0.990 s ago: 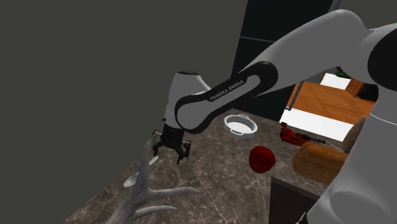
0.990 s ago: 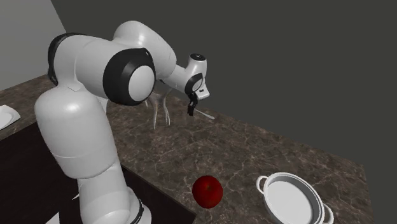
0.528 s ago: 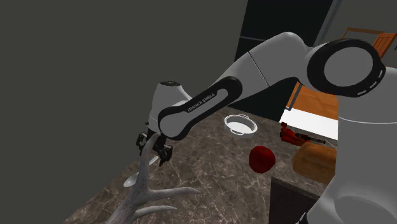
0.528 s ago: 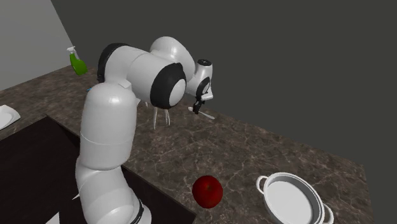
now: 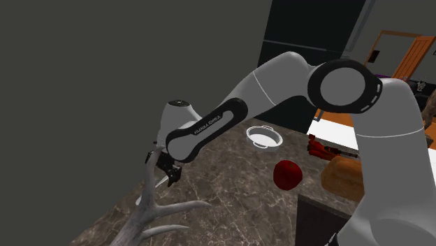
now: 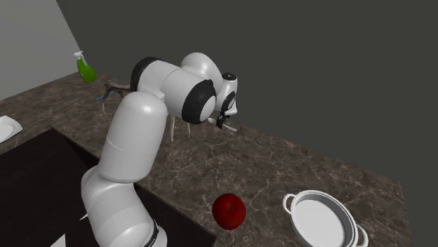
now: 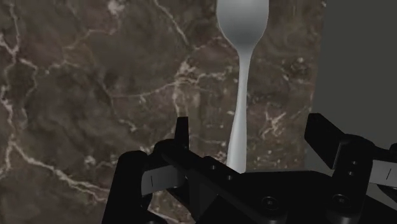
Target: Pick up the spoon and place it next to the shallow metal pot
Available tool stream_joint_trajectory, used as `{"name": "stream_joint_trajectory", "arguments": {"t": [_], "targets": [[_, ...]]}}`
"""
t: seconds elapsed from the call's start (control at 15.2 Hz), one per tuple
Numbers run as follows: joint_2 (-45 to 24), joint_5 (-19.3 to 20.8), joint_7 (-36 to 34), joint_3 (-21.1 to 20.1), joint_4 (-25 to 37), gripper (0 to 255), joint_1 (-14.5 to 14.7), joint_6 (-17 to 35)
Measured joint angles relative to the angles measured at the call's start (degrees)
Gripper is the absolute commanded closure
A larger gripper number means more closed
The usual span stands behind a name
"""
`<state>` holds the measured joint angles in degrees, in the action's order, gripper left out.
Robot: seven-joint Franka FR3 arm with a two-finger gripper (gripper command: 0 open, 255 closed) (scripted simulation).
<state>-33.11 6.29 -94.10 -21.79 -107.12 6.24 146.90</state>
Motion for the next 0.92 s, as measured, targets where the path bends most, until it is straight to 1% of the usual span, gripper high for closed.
{"name": "stream_joint_trajectory", "arguments": {"t": [0.2, 0.53, 0.59, 0.92], "targets": [[-1.8, 0.6, -0.4, 0.5, 0.8, 0, 0.8, 1.0], [-2.1, 0.7, -0.5, 0.6, 0.8, 0, 0.9, 1.2], [-2.1, 0.7, -0.5, 0.6, 0.8, 255, 0.9, 1.2], [-1.7, 0.7, -0.5, 0.5, 0.8, 255, 0.9, -0.8]]}}
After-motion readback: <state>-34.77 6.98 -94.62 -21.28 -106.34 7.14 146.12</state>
